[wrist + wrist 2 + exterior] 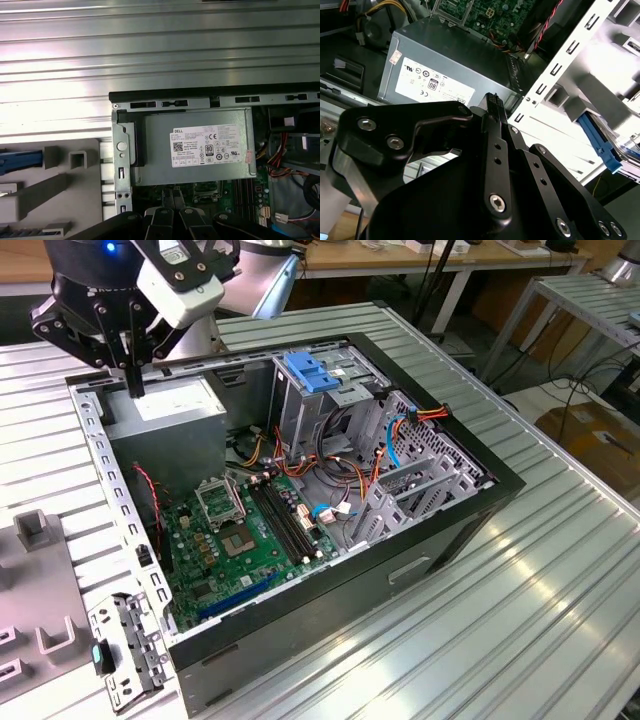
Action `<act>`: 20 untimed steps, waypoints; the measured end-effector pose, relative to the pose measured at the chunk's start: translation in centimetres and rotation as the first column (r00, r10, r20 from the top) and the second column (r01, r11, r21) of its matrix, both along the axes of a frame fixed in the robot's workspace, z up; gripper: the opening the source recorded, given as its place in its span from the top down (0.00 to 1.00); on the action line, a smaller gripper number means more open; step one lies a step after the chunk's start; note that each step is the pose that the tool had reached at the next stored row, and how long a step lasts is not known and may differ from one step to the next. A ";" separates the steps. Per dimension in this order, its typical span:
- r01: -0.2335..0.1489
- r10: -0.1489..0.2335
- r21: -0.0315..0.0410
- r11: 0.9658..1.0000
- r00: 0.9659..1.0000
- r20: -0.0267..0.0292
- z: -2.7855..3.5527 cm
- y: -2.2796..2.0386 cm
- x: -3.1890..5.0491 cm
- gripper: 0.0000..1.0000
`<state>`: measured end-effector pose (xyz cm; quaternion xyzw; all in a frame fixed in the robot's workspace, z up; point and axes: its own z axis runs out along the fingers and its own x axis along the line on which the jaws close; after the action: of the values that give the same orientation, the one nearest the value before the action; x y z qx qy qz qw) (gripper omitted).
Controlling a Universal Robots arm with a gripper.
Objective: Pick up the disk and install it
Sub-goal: 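Reach for the disk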
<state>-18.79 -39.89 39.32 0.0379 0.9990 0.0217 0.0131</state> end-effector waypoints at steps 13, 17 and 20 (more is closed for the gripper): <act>0.000 0.000 0.000 1.000 1.000 0.000 -0.01 0.00 -0.75 0.89; 0.000 0.000 0.000 1.000 1.000 0.000 0.00 0.00 -0.95 0.89; 0.000 0.000 0.000 1.000 1.000 0.000 -0.01 0.00 -1.15 0.89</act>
<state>-19.94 -39.89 39.32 0.0379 0.9990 0.0217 0.0131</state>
